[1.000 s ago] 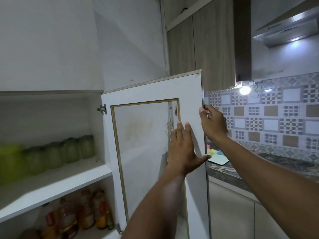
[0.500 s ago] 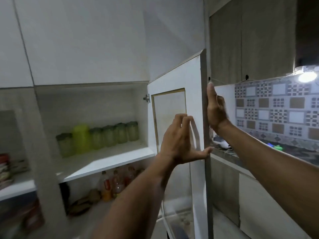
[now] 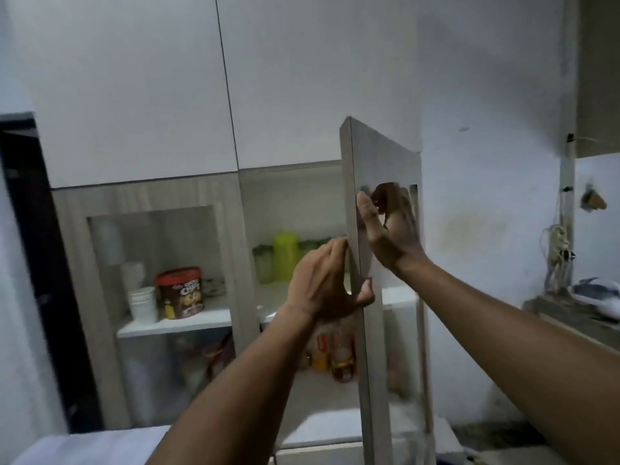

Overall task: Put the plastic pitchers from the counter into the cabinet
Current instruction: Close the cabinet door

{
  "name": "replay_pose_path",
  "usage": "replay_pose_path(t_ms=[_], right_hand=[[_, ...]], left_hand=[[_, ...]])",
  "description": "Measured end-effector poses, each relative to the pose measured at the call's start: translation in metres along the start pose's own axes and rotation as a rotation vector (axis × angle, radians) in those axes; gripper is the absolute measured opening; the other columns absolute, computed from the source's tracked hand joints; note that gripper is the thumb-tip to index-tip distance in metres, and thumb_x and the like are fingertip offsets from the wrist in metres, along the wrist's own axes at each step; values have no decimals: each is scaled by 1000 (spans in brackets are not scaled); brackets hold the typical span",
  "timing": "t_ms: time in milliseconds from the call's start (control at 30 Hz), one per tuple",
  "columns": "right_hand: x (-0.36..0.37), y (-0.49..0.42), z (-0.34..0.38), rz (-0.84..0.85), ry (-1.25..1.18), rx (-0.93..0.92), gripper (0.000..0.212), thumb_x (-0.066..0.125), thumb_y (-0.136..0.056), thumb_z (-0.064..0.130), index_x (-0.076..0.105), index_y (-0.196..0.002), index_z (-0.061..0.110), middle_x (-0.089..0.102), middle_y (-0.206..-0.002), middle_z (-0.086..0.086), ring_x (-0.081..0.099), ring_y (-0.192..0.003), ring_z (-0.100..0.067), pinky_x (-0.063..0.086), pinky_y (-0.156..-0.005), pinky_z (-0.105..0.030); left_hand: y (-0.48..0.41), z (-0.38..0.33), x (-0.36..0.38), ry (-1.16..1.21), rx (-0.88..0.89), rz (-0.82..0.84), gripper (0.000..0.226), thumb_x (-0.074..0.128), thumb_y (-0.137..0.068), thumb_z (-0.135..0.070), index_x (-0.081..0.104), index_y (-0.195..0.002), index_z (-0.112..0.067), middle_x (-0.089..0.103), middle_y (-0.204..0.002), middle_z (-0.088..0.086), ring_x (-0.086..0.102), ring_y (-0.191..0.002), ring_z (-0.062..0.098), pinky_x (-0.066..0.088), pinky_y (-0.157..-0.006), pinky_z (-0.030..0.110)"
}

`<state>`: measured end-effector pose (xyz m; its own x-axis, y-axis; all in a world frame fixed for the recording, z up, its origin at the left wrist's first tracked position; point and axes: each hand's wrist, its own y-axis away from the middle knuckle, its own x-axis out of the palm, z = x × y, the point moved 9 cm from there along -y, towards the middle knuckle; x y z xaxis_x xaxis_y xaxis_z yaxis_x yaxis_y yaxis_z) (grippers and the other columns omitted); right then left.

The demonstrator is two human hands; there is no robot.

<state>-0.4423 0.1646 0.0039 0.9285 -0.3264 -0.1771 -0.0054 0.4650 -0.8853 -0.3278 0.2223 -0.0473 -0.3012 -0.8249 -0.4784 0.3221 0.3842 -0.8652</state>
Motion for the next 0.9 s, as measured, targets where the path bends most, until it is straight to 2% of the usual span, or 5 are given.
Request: replay_pose_path(t_ms=[133, 267, 533, 767, 900], right_hand=[[69, 4, -1, 110, 101, -68, 56, 42, -90, 60, 45, -125, 18, 48, -123, -8, 51, -108, -22, 45, -84, -35], [135, 4, -12, 218, 312, -196, 59, 41, -92, 56, 42, -139, 21, 40, -147, -5, 42, -128, -25, 44, -99, -41], [250, -18, -72, 540, 488, -133, 84, 51, -89, 51, 0, -156, 41, 11, -167, 5, 27, -148, -26, 37, -112, -48], [308, -38, -110, 664, 579, -93, 93, 56, -89, 42, -9, -155, 44, -10, -167, 10, 5, -154, -21, 31, -115, -51], [342, -44, -137, 719, 623, -74, 96, 59, -88, 39, -13, -152, 50, -19, -166, 7, -6, -155, -21, 26, -117, -59]], left_hand=[[26, 70, -4, -179, -161, 34, 78, 58, -78, -52, 45, -137, -3, 60, -124, 16, 61, -104, 30, 55, -89, 39], [43, 129, 4, -280, -284, 58, 98, 57, -83, -45, 8, -159, -6, 7, -167, 19, 15, -153, 34, 19, -122, 45], [52, 243, 63, -522, -251, 227, 111, 71, -75, -51, 15, -158, -4, 2, -168, 17, 3, -155, 35, 11, -120, 48], [46, 323, 124, -563, -332, 352, 111, 51, -92, -54, -30, -149, -5, -44, -155, 14, -40, -143, 28, -26, -117, 41], [47, 351, 155, -552, -360, 453, 99, 45, -98, -47, -31, -148, -6, -47, -150, 12, -37, -144, 27, -23, -117, 41]])
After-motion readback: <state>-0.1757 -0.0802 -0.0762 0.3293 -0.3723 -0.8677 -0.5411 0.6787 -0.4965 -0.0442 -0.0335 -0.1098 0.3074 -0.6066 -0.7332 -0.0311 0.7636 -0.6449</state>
